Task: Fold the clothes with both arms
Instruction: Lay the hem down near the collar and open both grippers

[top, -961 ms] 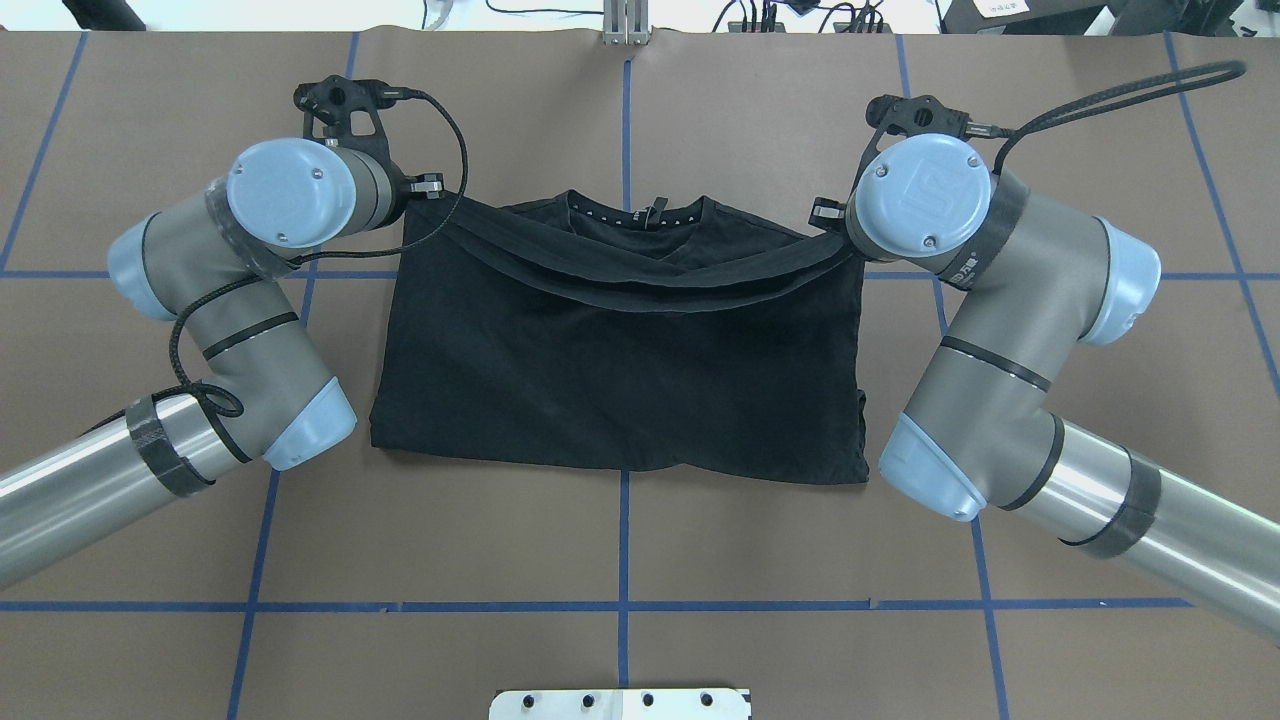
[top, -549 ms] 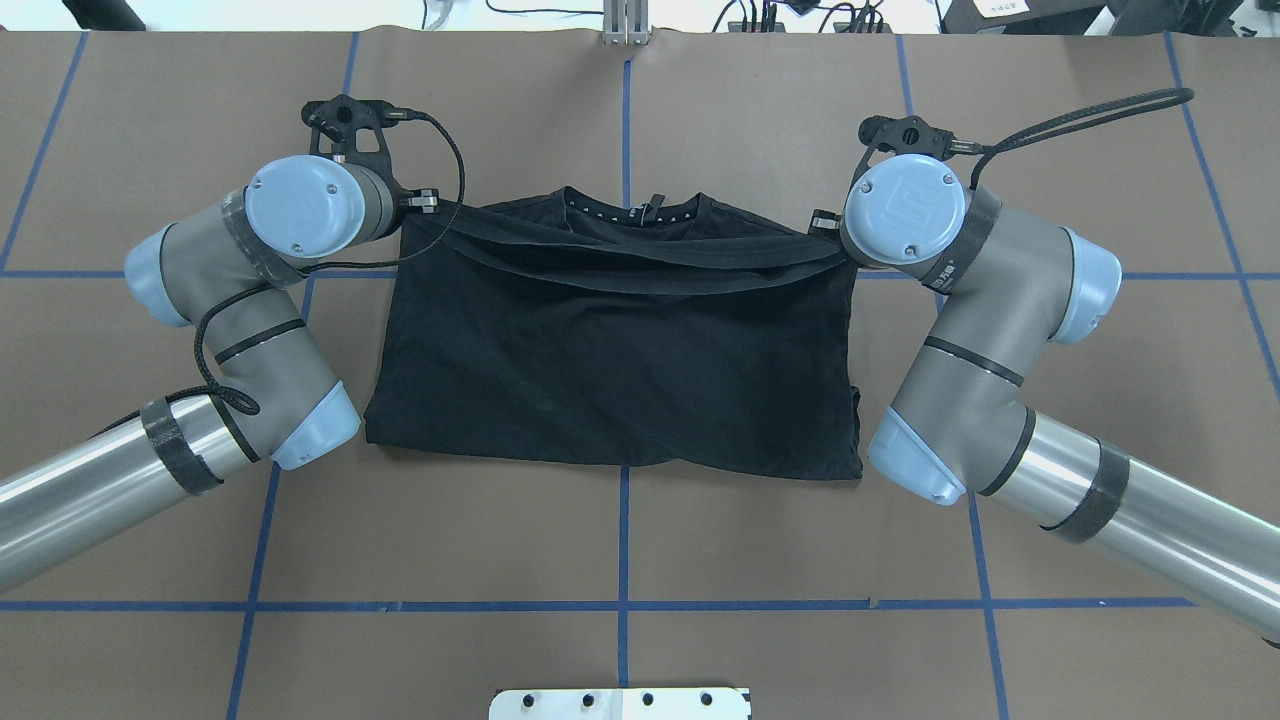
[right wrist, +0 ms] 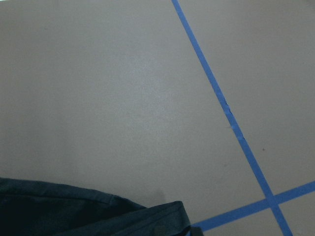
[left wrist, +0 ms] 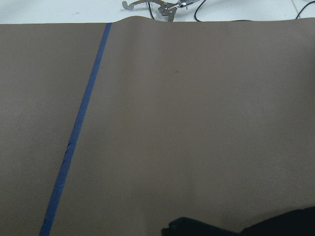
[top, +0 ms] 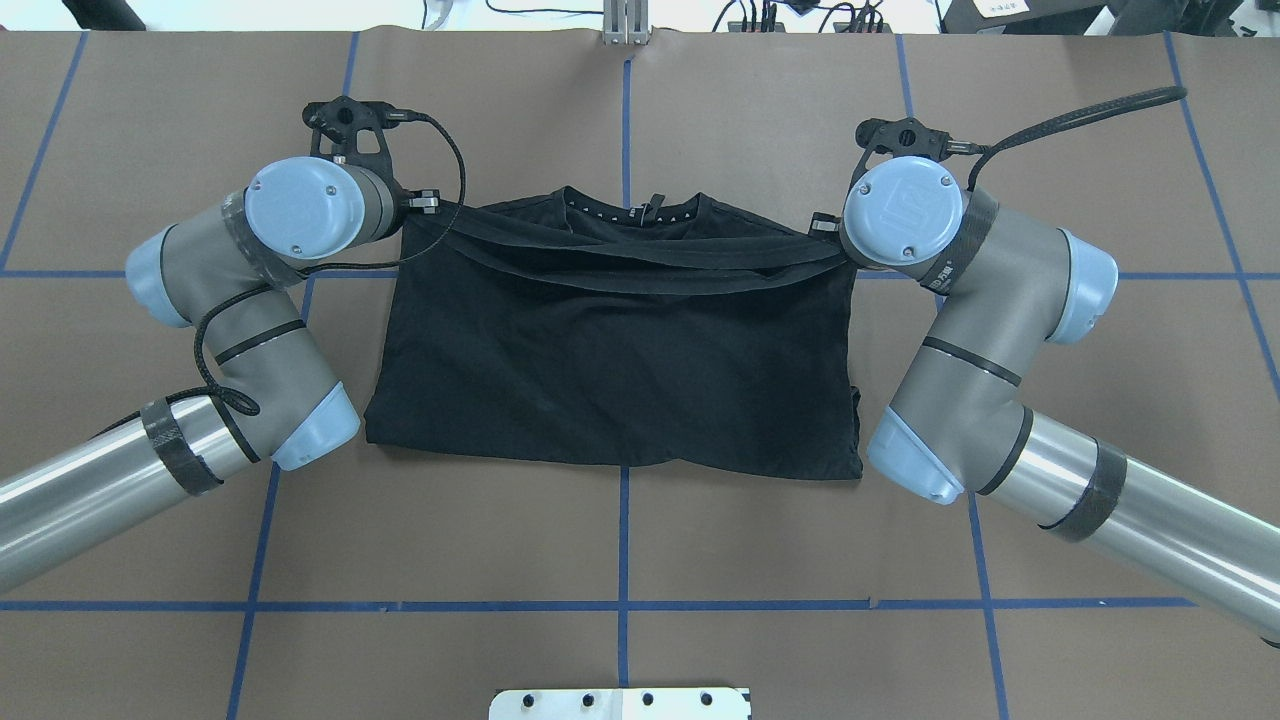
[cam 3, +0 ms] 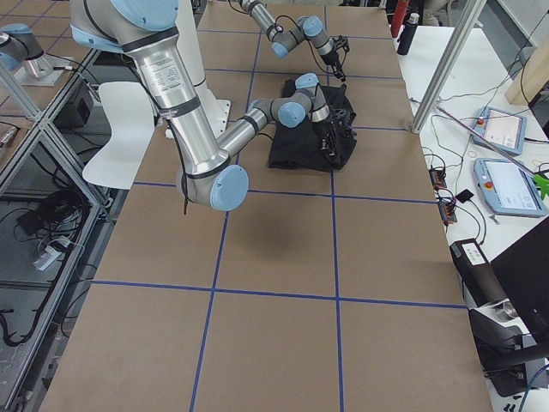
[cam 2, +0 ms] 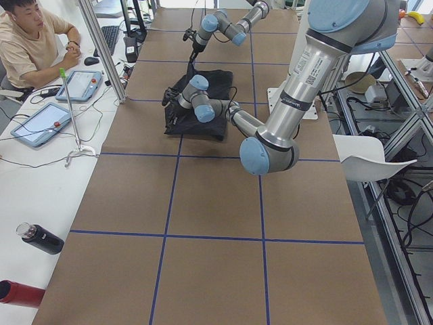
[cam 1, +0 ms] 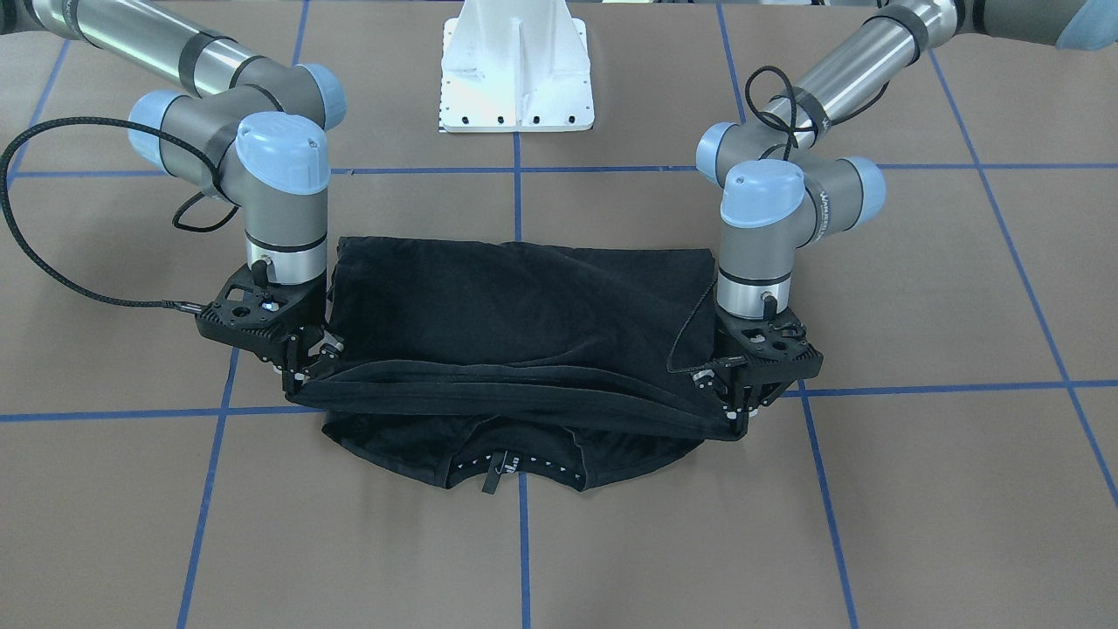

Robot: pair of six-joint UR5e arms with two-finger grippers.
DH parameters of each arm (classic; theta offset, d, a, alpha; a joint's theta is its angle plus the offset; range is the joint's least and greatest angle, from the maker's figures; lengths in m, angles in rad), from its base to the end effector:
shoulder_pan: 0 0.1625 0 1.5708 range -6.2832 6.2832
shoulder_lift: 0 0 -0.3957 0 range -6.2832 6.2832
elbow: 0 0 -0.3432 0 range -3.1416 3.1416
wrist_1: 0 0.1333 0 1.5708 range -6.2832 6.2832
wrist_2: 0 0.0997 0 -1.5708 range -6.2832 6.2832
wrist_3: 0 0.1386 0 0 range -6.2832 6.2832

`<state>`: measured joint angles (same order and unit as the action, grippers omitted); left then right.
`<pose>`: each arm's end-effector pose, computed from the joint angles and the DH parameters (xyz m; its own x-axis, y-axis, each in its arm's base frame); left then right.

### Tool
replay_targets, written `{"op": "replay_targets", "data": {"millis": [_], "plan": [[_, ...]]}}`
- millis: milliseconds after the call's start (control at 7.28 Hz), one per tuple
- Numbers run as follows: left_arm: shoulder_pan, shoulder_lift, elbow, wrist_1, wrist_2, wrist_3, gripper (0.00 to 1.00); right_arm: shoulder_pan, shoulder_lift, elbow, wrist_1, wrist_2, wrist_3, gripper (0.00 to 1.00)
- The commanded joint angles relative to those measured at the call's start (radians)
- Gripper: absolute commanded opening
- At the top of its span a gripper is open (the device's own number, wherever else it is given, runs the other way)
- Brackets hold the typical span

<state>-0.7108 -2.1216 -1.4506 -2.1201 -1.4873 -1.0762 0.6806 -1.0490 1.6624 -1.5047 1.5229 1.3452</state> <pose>0.4278 -0.5594 0.3506 0.7051 0.0171 -0.7089 0.4180 0.7975 0.4351 -0.4112 -0.5130 0.3530 0.7351 0.3077 0.6041 -0.5002 0.8477 0.1769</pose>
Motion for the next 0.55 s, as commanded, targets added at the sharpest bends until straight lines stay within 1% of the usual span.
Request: {"op": "replay_targets", "data": {"millis": [0,137,275,412], "plan": [[-0.03,0.014,-0.081,-0.026,-0.116,0.103,1.0,0.049,0.003,0.042,-0.002,0.096,-0.085,1.0],[-0.026,0.11,-0.17,-0.032,-0.179,0.114,1.0,0.069,-0.011,0.078,-0.003,0.159,-0.133,1.0],[-0.022,0.176,-0.26,-0.032,-0.23,0.114,1.0,0.069,-0.022,0.098,-0.003,0.164,-0.141,1.0],[-0.016,0.24,-0.31,-0.035,-0.285,0.114,1.0,0.065,-0.025,0.114,-0.003,0.163,-0.138,1.0]]}}
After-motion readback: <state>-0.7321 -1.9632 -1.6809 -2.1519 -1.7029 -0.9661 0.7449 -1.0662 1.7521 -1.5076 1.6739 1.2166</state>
